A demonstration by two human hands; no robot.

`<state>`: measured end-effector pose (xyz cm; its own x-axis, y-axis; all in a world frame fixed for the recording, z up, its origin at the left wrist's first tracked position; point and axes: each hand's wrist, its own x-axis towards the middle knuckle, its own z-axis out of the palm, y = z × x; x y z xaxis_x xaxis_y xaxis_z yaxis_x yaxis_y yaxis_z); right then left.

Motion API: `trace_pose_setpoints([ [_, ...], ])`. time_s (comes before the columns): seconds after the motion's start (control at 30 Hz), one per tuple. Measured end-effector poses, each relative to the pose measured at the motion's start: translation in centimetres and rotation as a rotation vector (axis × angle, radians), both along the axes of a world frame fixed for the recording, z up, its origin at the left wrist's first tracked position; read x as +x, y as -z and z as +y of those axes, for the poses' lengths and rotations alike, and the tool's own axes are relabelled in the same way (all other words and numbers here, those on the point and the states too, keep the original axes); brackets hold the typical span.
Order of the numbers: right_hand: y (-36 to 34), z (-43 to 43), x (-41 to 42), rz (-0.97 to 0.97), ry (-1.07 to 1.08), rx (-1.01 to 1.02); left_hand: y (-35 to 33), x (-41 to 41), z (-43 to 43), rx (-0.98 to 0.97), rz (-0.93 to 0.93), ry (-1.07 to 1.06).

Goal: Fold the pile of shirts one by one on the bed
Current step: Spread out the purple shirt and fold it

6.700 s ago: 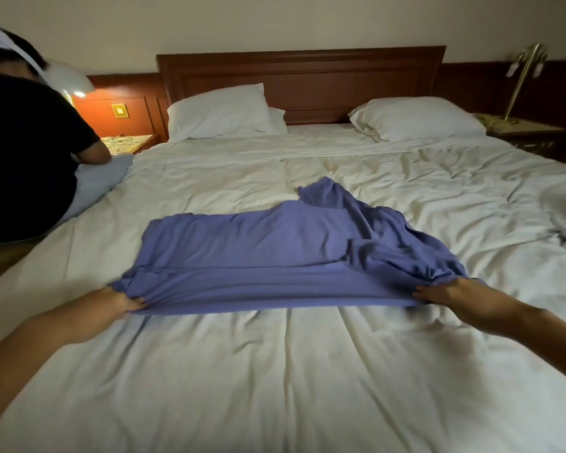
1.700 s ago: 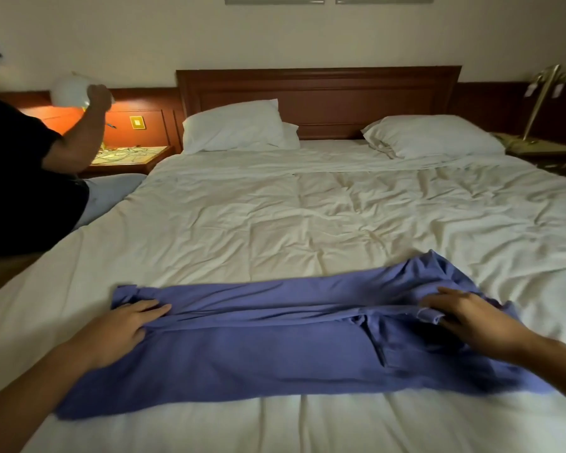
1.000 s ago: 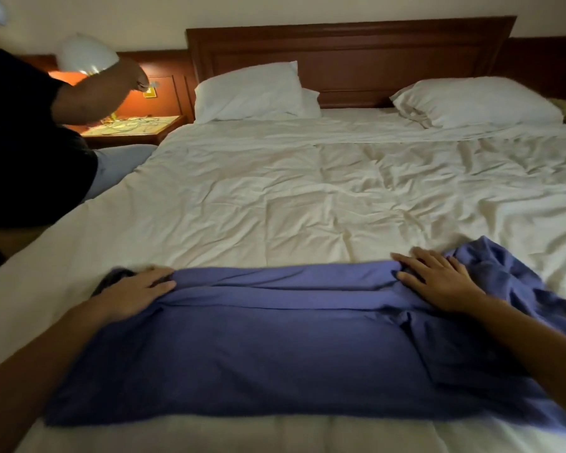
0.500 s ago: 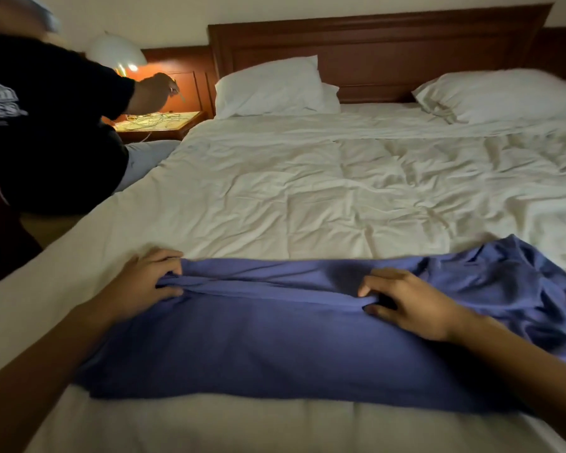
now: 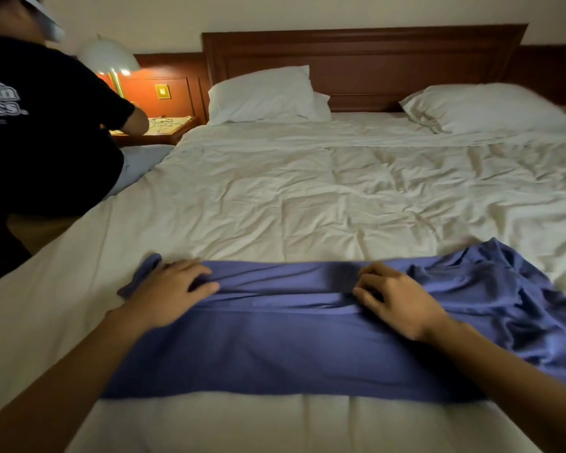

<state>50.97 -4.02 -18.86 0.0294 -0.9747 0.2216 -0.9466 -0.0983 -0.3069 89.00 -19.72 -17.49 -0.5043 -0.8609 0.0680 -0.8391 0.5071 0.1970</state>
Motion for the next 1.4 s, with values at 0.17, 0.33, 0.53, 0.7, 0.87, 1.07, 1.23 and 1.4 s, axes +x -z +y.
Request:
trace_pose_setpoints([
  [0.17, 2.1, -2.5, -1.6, 0.177, 0.273, 0.534, 4.2, -0.1, -1.4, 0.368, -0.163, -0.101],
  [0.33, 3.9, -2.8, -2.5, 0.206, 0.330, 0.515, 5.3, 1.7, -2.8, 0.348, -0.122, -0.156],
  [0.53, 4.4, -2.0, 3.0, 0.254, 0.244, 0.205, 6.2, 3.1, -1.6, 0.032, -0.110, -0.412],
  [0.7, 4.6, -2.3, 12.7, 0.056, 0.187, 0.226, 5.2, 5.9, -0.9, 0.047, -0.141, -0.579],
  [0.87, 4.8, -3.0, 15.8, 0.105, 0.255, 0.258, 4.2, 5.9, 0.0, 0.048, -0.029, -0.620],
  [1.07, 4.4, -2.8, 15.9, 0.116, 0.260, 0.281, 3.2, 4.5, 0.5, 0.109, 0.293, -0.492],
  [1.23, 4.0, -2.5, 15.3, 0.084, 0.169, 0.312, 2.1, 4.9, 0.9, 0.122, 0.624, -0.493],
  [1.4, 1.4, -0.9, 10.6, 0.071, 0.004, 0.348, -2.4, 1.2, 1.2, 0.086, 0.658, -0.421],
])
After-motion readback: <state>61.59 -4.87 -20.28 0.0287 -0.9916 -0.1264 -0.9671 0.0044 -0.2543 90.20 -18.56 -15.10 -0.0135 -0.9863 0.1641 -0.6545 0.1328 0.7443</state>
